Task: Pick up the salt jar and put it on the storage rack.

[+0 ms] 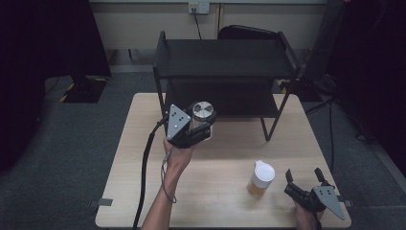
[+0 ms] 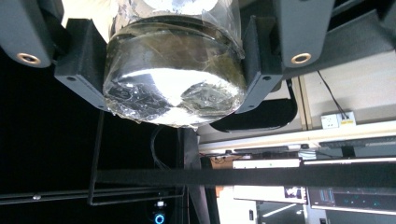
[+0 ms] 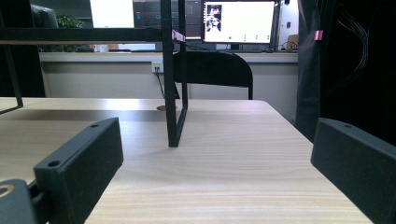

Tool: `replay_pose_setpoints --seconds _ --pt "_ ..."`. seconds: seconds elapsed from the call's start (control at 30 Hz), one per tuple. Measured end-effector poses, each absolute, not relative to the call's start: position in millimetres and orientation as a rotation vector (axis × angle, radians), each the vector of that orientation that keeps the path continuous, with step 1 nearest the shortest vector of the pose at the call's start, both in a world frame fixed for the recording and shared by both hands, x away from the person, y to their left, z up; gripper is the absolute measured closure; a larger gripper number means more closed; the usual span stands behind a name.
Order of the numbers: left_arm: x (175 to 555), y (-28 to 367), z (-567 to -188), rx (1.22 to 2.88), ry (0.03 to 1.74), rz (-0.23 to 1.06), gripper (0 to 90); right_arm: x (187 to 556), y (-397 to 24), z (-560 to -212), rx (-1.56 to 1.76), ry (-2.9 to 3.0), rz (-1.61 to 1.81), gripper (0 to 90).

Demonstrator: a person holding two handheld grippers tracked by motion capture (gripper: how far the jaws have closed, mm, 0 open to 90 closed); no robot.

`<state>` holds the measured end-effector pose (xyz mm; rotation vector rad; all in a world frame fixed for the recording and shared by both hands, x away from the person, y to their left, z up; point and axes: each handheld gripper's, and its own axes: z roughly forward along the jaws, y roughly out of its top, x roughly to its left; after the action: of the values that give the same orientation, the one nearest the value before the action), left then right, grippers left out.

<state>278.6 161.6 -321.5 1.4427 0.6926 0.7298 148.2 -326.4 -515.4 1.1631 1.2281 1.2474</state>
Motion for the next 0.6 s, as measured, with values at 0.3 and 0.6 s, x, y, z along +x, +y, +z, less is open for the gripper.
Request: replay_pose_setpoints --seconds 0.3,0.6 --pt "289.4 172.9 -297.8 1.442 0.663 0.684 35.2 148.3 -327.2 -515.4 1.161 1.232 1.251 0.8" --pt "298.4 185.3 -269.8 1.427 0.622 0.658 35.1 148.3 -327.2 -515.3 1.161 1.232 1.251 0.8"
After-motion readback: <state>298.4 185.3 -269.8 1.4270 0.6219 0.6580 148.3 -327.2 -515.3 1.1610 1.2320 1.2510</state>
